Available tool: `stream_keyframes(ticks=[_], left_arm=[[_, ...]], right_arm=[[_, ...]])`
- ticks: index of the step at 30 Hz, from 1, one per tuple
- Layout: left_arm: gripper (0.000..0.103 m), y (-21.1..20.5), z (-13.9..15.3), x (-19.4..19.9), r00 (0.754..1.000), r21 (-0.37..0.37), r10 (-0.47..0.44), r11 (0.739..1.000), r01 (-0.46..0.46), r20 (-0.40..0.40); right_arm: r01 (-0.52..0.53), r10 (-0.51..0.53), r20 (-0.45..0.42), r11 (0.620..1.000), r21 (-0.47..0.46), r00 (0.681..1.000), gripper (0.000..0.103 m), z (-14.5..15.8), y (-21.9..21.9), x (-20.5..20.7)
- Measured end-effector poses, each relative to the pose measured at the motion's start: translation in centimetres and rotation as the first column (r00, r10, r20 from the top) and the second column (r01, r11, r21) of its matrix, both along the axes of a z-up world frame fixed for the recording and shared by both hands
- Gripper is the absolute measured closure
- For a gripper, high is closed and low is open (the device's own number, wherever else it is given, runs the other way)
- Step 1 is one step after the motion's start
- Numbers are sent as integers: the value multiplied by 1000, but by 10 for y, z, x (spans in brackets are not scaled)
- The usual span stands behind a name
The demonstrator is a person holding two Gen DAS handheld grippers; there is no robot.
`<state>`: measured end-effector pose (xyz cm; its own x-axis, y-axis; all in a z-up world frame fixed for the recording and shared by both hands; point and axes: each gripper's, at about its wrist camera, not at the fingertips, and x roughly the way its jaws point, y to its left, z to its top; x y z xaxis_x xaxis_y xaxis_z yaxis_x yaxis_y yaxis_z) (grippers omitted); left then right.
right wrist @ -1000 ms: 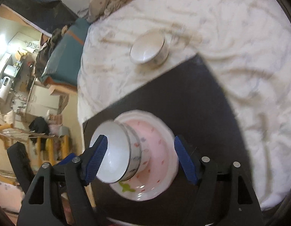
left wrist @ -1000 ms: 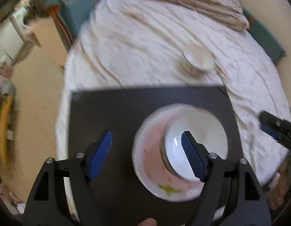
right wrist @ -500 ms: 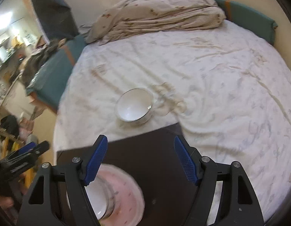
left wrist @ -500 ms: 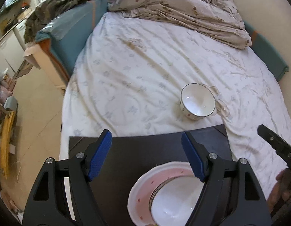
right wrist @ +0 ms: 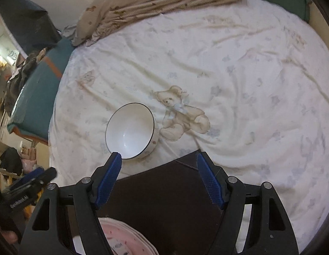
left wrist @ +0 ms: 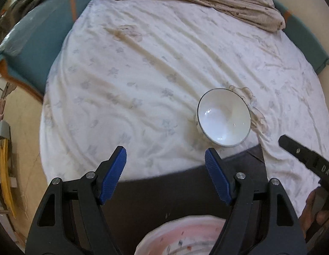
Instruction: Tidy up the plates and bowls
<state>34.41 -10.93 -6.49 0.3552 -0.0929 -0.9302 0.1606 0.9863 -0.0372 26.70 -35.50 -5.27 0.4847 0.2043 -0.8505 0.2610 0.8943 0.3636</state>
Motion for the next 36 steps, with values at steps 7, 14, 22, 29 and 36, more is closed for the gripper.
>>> stream_keyframes(ticks=[7, 14, 22, 29, 36], left_arm=[[35, -28, -39, 39, 997, -50, -5, 999, 1, -73], [49, -58, -79, 56, 986, -48, -85, 996, 78, -147], [89, -72, -111, 63, 964, -36, -96, 995, 90, -247], [91, -70, -111, 60, 961, -41, -80, 997, 71, -264], [89, -59, -79, 44, 972, -3, -62, 998, 63, -226]], right_arm=[[24, -13, -87, 991, 129, 996, 39, -39, -1, 32], [26, 1, -148, 984, 179, 989, 51, -72, -1, 63], [-39, 74, -219, 986, 159, 973, 74, -105, 13, 76], [-56, 98, -235, 983, 177, 967, 80, -113, 19, 79], [-95, 119, -189, 987, 128, 975, 81, -99, 34, 74]])
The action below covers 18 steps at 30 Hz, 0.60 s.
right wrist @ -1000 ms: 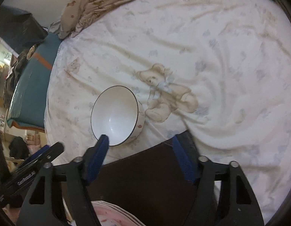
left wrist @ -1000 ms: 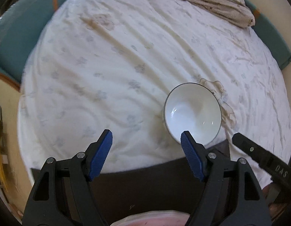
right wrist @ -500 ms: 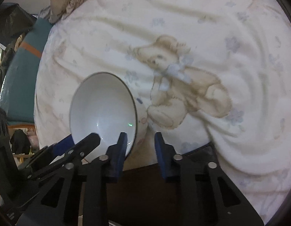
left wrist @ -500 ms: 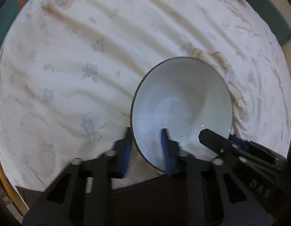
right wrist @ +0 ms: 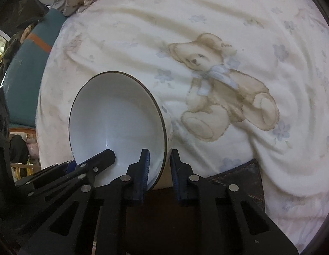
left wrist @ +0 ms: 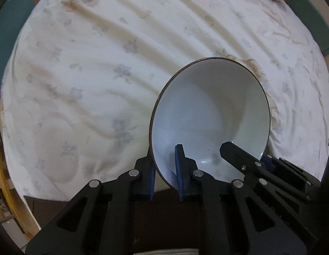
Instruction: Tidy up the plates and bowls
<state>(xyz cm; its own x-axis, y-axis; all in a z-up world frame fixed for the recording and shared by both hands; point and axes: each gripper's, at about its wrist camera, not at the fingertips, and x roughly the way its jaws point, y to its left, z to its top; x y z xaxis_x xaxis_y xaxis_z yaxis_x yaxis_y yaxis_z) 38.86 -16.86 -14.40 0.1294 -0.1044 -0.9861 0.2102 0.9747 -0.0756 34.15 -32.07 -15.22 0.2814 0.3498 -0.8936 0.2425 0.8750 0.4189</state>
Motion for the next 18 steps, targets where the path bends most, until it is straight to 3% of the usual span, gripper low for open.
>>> stream_keyframes(ticks=[18], left_arm=[[88, 41, 132, -89, 983, -1, -27, 1000, 28, 180]], right_arm=[[-145, 139, 135, 989, 36, 981, 82, 90, 49, -65]])
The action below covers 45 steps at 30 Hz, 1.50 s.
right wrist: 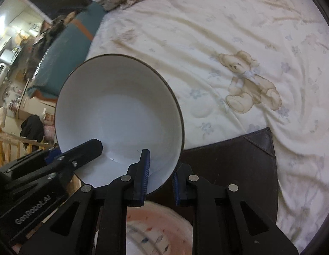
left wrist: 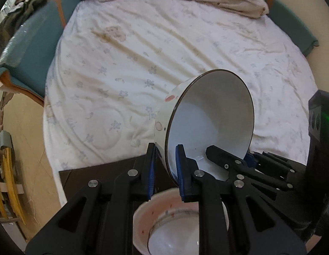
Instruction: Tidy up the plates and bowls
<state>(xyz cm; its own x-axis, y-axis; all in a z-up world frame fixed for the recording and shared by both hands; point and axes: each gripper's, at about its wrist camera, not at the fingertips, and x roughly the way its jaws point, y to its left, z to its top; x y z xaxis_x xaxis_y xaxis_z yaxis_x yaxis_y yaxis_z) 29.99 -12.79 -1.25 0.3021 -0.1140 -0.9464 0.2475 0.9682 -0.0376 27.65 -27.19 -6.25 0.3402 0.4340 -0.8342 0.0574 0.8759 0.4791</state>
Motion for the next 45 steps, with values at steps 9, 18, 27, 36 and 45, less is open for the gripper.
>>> stream_keyframes(ticks=[9, 18, 27, 36, 45], left_arm=[[87, 29, 32, -80, 999, -149, 11, 989, -5, 37], [87, 46, 40, -153, 994, -154, 3, 988, 14, 113], [88, 64, 36, -178, 987, -216, 0, 976, 35, 161], [89, 77, -8, -174, 996, -279, 36, 960, -11, 84], [89, 77, -25, -165, 998, -286, 48, 958, -33, 43]], right_arm=[[-19, 16, 55, 998, 54, 998, 82, 43, 4, -65], [-74, 70, 85, 996, 45, 994, 82, 57, 22, -143], [-90, 81, 121, 993, 76, 989, 82, 60, 33, -183], [-88, 78, 161, 994, 59, 984, 82, 53, 33, -188], [-61, 57, 60, 996, 65, 997, 82, 25, 32, -181]])
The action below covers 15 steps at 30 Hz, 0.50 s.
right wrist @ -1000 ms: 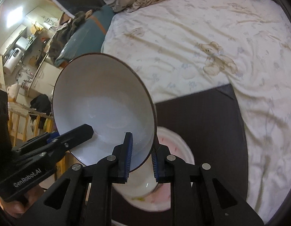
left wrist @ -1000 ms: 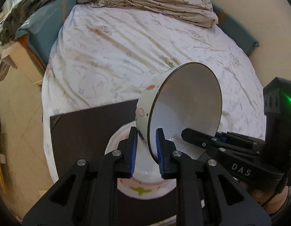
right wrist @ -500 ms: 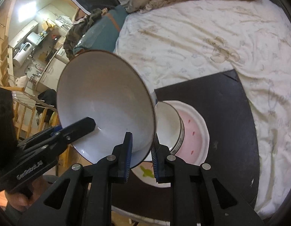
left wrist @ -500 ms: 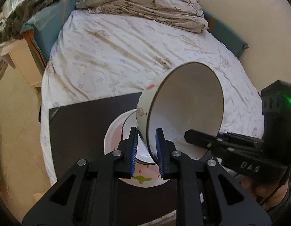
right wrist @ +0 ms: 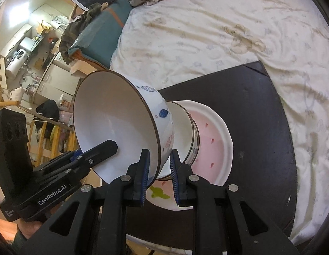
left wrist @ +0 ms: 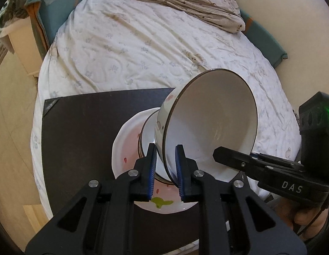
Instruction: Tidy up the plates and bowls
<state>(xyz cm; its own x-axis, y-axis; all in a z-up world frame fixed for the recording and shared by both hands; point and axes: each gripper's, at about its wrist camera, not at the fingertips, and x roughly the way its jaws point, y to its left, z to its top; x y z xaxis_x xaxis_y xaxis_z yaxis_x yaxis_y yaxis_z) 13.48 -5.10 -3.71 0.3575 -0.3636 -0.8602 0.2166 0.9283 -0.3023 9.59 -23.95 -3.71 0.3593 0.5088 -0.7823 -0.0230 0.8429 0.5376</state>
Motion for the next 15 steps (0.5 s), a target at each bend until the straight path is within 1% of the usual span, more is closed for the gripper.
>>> stream_keyframes(ticks=[4, 6, 11, 15], left_arm=[[89, 1, -9, 3, 999, 0, 5, 1000, -5, -44], [88, 1, -13, 4, 998, 10, 5, 1000, -4, -57], [88, 7, -18, 8, 995, -19, 33, 999, -35, -90], [89, 9, -21, 9, 994, -6, 45, 999, -46, -97]], right_arm=[[1, 0, -30, 1000, 16, 1000, 82, -7, -1, 4], [3, -1, -70, 1000, 27, 998, 82, -14, -2, 6], [17, -8, -152, 998, 59, 988, 82, -27, -4, 9], [18, -7, -165, 998, 65, 986, 79, -27, -2, 11]])
